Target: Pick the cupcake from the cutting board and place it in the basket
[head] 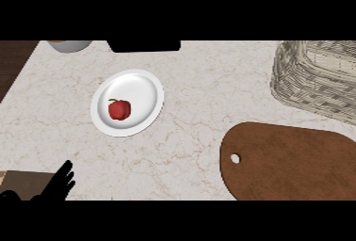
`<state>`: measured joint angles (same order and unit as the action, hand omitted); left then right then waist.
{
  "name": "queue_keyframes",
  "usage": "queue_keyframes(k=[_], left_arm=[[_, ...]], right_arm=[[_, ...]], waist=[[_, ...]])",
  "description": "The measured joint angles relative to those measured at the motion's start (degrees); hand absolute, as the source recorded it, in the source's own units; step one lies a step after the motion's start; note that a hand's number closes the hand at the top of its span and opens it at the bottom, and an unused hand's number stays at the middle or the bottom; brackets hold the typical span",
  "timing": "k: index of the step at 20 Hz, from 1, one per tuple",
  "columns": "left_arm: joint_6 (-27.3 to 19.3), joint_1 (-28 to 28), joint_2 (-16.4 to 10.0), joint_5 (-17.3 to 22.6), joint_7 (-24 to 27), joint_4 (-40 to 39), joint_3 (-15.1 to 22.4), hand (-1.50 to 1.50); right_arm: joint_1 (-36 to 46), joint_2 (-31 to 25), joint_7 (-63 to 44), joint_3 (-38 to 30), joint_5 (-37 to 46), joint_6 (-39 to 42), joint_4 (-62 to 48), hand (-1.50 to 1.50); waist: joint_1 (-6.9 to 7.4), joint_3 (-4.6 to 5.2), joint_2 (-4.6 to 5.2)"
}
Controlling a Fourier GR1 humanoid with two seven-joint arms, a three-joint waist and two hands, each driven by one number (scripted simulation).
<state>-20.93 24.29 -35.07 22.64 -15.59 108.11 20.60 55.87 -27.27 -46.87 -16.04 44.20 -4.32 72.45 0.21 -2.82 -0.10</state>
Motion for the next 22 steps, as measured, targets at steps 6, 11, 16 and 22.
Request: queue_keyframes(k=[6, 11, 16, 22], left_arm=[[0.9, 1.1, 1.3, -0.4, 0.9, -0.3, 0.1, 0.0], [1.1, 1.5, 2.3, -0.8, 0.7, -1.1, -0.5, 0.0], [1.3, 2.2, 3.4, -1.7, 1.0, -1.6, -0.8, 0.0], [2.0, 2.4, 4.8, -2.2, 1.4, -2.4, -1.8, 0.0]], right_arm=[[-1.4, 0.1, 6.3, -6.5, -5.3, -5.1, -5.9, 1.5], [-3.6, 0.1, 12.1, -9.3, -8.4, -7.0, -9.3, 1.5], [-6.2, -1.4, 14.9, -10.1, -6.9, -9.5, -13.5, 1.5], [-9.0, -5.4, 18.5, -8.7, -3.7, -8.5, -19.1, -1.5]], waist=[[0.36, 0.04, -0.02], [-0.06, -0.05, -0.19], [-0.2, 0.24, -0.01], [-0.22, 0.42, -0.16]])
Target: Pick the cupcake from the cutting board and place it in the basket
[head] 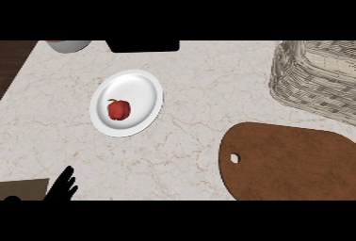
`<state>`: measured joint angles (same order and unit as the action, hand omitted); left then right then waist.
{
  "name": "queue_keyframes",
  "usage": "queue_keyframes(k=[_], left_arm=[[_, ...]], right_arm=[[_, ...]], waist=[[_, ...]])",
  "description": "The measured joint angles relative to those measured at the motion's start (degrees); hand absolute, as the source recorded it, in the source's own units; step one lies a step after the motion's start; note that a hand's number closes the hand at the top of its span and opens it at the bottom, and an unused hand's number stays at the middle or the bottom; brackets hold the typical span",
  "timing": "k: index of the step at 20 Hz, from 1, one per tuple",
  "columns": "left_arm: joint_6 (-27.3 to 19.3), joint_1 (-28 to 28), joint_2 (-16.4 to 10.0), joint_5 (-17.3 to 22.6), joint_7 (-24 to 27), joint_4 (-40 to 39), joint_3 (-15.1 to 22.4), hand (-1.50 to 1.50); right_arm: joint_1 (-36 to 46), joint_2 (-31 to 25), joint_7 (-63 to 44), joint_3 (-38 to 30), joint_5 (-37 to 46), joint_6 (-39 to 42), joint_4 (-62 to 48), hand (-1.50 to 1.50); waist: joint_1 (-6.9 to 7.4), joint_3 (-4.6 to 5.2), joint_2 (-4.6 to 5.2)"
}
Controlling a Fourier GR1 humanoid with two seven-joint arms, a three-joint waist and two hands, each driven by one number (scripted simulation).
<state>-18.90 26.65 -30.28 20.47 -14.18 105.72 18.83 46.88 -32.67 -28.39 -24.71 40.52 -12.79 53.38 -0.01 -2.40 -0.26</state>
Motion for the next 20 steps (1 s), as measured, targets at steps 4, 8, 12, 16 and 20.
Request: queue_keyframes(k=[4, 8, 12, 16, 20], left_arm=[[1.2, -0.3, 0.9, -0.1, 0.5, -1.3, -0.8, 0.0], [2.0, -0.7, 1.4, -0.4, -0.2, -1.6, -1.7, 0.0], [2.1, -0.7, 2.2, -1.6, -0.3, -2.0, -2.2, 0.0], [2.4, -0.3, 3.1, -2.4, 0.1, -2.4, -3.0, 0.0], [3.3, 0.5, 3.9, -2.5, 0.8, -2.7, -4.3, 0.0]], right_arm=[[-0.8, -1.6, 3.3, 0.2, 0.3, 0.1, -2.1, -1.5], [-0.5, -3.2, 6.0, -0.9, -0.6, -0.6, -3.3, -1.5], [0.2, -4.6, 7.2, -3.4, -2.7, -1.8, -3.5, -1.5], [-0.2, -6.6, 7.6, -6.9, -5.4, -2.5, -3.5, -1.5], [-2.6, -9.5, 7.0, -9.8, -7.0, -2.0, -2.7, -1.5]], waist=[[0.0, 0.03, -0.24], [-0.06, -0.03, -0.4], [-0.32, 0.0, -0.6], [-0.82, 0.07, -0.79], [-1.48, 0.24, -0.98]])
